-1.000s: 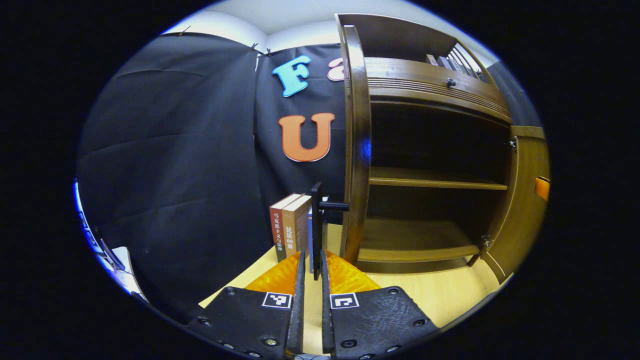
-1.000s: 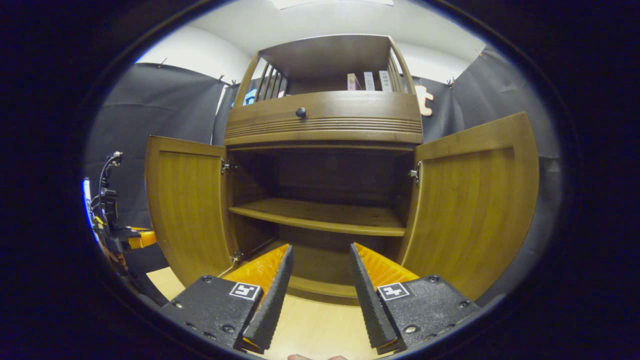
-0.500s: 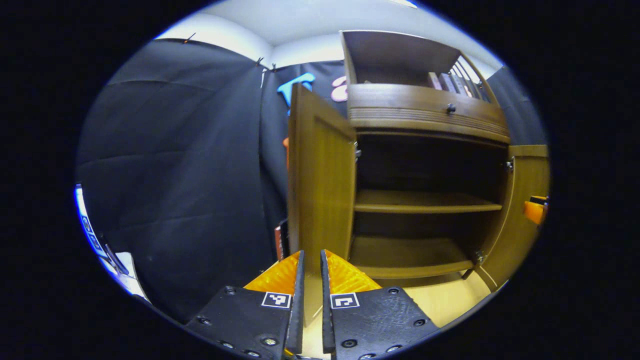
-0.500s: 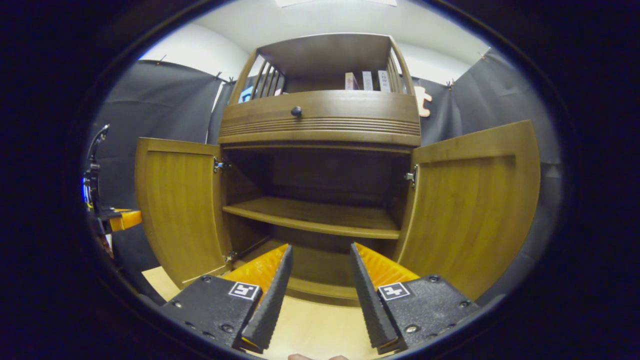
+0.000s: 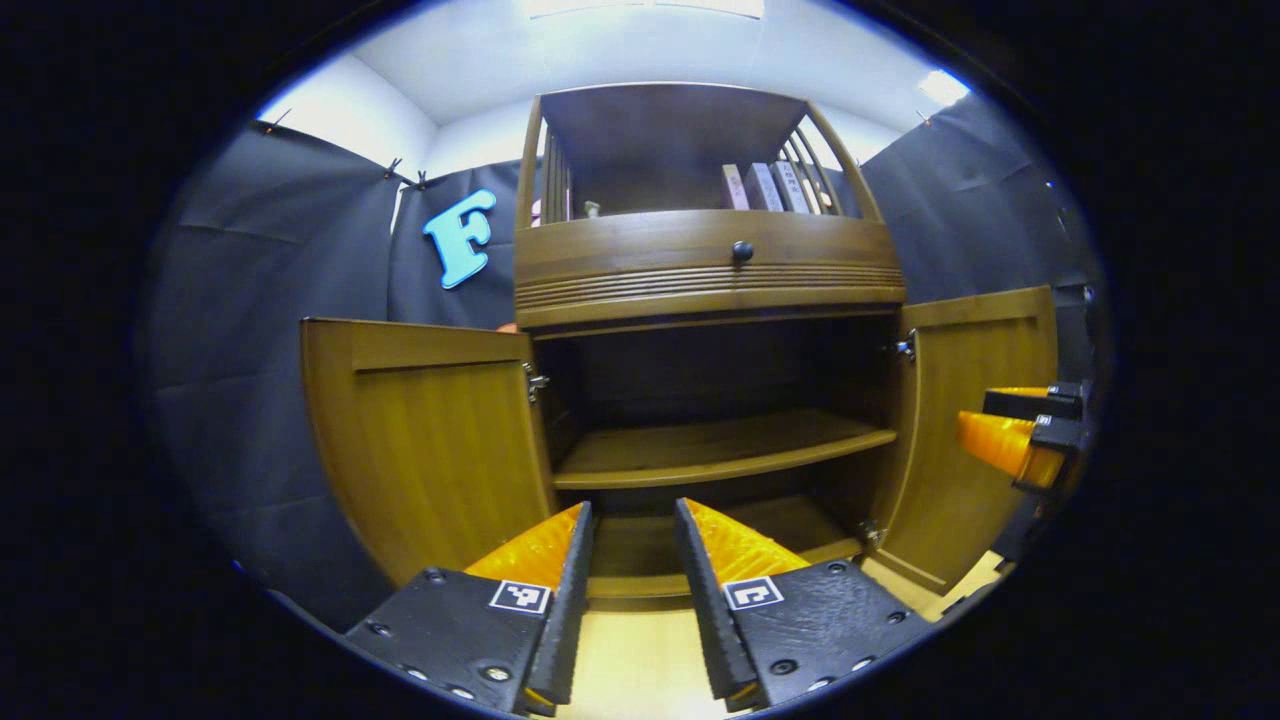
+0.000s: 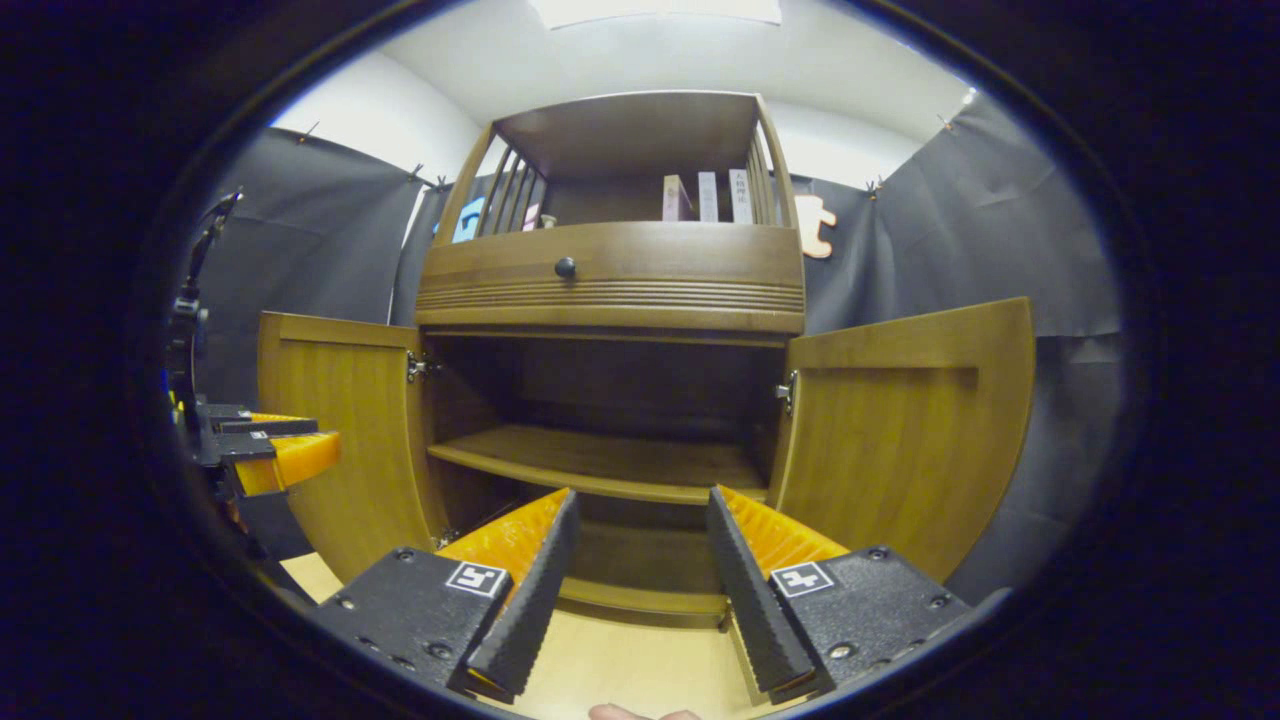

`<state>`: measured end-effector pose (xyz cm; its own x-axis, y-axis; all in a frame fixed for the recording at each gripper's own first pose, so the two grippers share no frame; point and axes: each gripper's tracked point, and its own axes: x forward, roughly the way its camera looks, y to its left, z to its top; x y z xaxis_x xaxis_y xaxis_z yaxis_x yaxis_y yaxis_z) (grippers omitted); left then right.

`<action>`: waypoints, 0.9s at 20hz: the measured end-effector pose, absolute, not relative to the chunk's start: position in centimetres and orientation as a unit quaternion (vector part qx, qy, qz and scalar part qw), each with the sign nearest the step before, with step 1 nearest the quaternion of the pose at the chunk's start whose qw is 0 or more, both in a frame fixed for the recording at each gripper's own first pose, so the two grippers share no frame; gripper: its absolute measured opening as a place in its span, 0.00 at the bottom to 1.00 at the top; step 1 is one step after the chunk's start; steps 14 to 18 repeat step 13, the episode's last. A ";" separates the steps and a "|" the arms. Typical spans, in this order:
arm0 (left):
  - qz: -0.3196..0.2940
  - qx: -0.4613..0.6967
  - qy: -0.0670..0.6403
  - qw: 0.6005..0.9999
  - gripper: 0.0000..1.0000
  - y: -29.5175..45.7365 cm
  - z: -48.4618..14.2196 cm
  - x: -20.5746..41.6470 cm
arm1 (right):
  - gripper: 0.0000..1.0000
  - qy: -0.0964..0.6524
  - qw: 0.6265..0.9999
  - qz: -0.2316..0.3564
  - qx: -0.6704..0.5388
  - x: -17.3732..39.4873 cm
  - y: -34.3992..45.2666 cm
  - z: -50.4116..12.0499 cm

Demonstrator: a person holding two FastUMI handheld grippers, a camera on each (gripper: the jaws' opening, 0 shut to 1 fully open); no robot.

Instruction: Open the right door of the double-door shoe cabinet with the right hand, and open the left door with the left hand.

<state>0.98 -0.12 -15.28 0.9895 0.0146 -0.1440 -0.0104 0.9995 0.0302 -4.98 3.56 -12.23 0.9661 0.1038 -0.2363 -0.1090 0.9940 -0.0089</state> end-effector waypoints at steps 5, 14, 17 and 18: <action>-0.036 -0.001 0.045 0.998 0.79 -2.5 -13.6 2.3 | 0.90 0.094 0.995 0.033 -0.006 -5.0 2.1 -9.4; -0.020 -0.019 0.013 1.000 1.00 -1.5 -10.9 3.3 | 0.94 0.055 0.998 0.001 -0.005 -5.0 -0.7 -5.0; -0.020 -0.019 0.013 1.000 1.00 -1.5 -10.9 3.3 | 0.94 0.055 0.998 0.001 -0.005 -5.0 -0.7 -5.0; -0.020 -0.019 0.013 1.000 1.00 -1.5 -10.9 3.3 | 0.94 0.055 0.998 0.001 -0.005 -5.0 -0.7 -5.0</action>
